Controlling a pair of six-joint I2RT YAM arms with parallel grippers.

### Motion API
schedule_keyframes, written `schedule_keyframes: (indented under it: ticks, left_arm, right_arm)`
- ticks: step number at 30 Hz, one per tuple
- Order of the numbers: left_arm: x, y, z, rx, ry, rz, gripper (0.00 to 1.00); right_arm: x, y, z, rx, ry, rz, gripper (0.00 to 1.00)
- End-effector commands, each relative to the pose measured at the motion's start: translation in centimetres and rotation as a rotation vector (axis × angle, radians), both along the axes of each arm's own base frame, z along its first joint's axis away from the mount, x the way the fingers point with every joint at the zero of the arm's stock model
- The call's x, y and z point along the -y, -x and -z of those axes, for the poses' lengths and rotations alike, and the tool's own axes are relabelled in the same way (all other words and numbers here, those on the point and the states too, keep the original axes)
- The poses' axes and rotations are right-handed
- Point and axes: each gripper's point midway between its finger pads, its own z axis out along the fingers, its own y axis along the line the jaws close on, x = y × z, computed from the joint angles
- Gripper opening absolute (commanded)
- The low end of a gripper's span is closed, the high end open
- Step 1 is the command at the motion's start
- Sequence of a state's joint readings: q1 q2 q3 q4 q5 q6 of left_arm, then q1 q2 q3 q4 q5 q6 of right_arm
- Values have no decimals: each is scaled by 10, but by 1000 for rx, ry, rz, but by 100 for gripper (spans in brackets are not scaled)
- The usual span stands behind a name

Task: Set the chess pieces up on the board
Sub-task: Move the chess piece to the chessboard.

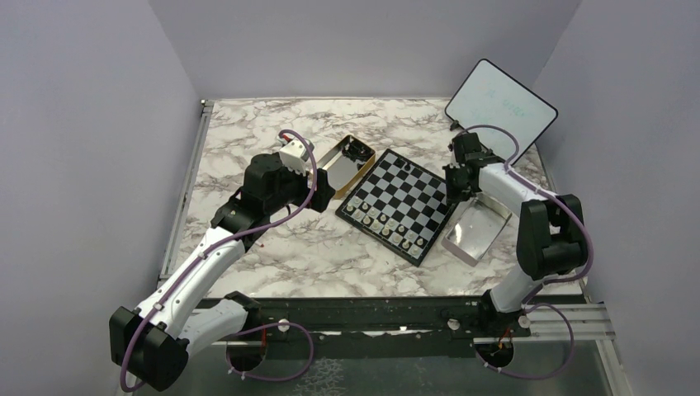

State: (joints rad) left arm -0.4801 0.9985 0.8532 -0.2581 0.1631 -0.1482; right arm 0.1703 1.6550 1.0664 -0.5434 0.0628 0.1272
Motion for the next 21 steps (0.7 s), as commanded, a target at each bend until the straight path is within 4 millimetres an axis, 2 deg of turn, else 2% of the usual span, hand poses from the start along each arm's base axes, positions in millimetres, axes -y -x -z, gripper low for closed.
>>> schedule_keyframes:
  ticks: [1,13,17,21]
  left_arm:
    - [-1,0,-9,26,13,-6,99]
    - [0,1,-9,24,13,0,99]
    - [0,0,-8,24,12,-2,99]
    - [-1,0,-8,26,9,-4,99]
  right_arm:
    - [-1,-17,-4,33,1,-5,5]
    - [-1,-18,0,20,-1,-8,7]
    - [-3,-18,-3,18,-14,-14,17]
    - [-4,-27,-23,48,-14,-11,29]
